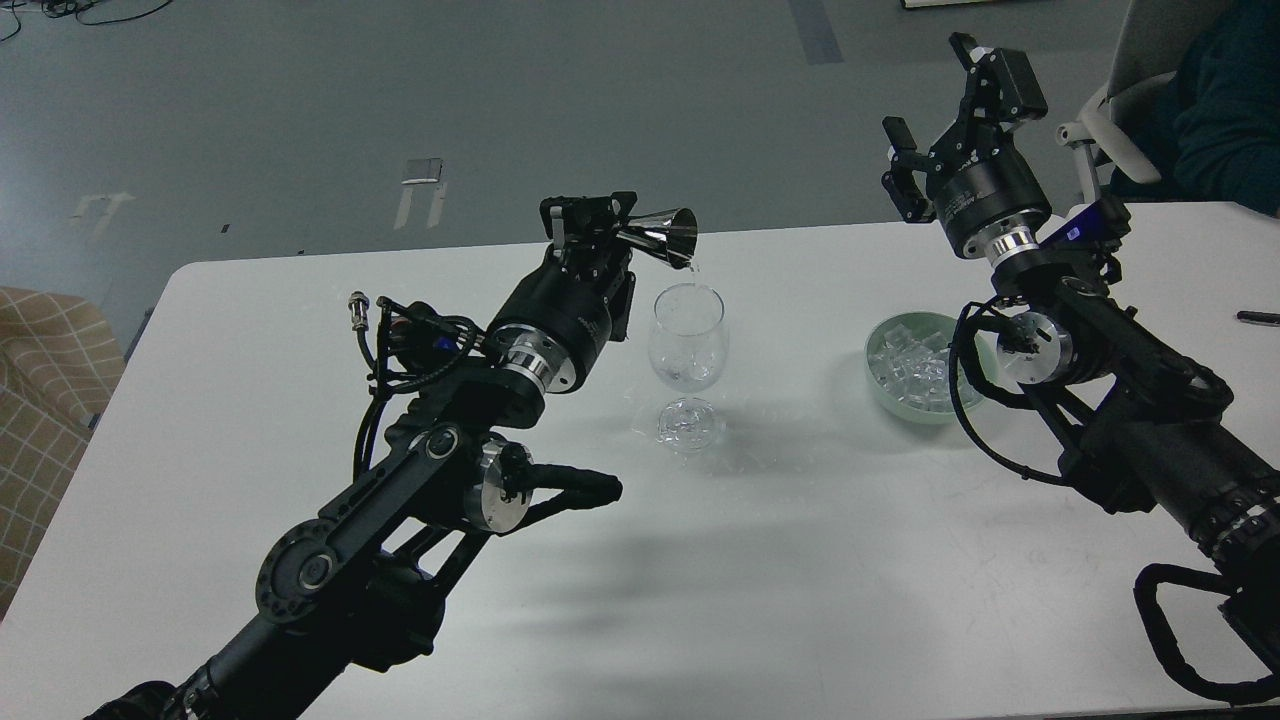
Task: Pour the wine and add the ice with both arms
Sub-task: 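Tilt the jigger over the wine glass with the left gripper to pour, then bring the jigger back down toward its starting spot with the left gripper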
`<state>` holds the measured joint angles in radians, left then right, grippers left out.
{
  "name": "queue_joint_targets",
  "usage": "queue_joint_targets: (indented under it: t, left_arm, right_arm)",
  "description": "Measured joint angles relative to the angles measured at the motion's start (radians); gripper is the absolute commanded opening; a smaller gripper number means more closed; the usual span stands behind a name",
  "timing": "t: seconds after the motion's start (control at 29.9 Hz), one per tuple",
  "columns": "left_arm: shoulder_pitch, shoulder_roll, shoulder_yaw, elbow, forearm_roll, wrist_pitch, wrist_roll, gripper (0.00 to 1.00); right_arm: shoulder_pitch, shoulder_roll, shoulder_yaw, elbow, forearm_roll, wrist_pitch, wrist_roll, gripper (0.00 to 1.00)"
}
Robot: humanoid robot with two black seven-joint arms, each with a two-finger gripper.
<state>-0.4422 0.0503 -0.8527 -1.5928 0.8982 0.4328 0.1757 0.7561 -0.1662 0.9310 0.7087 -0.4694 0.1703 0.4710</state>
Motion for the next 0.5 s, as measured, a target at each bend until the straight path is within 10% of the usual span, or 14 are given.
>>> queue_joint_targets:
  t: [0.5]
  left_arm:
    - [-0.001,0.028,0.045,0.012,0.202,-0.002,-0.024,0.06]
  right_arm:
    - [0.002,0.005,0.000,-0.001,0.000,0.000,0.000,1.00]
